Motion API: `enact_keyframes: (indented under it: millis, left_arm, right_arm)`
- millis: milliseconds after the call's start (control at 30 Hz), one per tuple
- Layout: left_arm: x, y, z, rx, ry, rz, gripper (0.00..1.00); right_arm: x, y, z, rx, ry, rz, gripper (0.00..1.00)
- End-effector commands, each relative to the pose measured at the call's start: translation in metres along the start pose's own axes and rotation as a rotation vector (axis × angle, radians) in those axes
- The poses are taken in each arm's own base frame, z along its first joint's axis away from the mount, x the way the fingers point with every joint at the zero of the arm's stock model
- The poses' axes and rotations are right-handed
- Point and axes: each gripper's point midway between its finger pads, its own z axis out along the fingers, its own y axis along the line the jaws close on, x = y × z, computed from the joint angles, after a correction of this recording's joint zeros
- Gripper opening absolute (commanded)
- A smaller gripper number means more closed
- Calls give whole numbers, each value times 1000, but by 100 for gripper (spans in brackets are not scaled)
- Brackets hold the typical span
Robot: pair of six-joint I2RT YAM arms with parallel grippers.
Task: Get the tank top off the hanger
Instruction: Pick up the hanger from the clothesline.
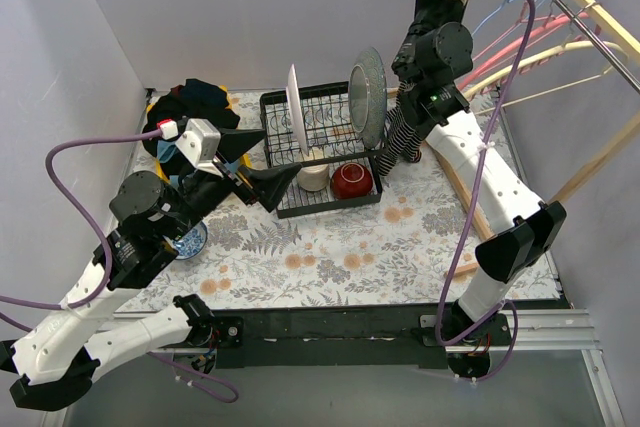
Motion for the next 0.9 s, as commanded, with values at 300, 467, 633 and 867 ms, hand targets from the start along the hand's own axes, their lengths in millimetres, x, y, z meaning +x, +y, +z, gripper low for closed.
enact_keyframes:
  millis: [300, 467, 633, 867]
  left_arm:
    - [-7, -1, -5, 2, -16, -1, 98]
    - [-5, -1, -4, 2, -16, -4, 98]
    - [-5, -1, -4, 2, -14, -6, 98]
    - [-5, -1, -6, 2, -16, -9, 98]
  right_arm:
    - [-35, -35, 16, 79, -78, 103, 1]
    - [-36, -22, -4, -11, -59, 151, 1]
    - [-37, -20, -15, -1, -51, 130, 1]
    - [-45, -22, -27, -20, -56, 151, 1]
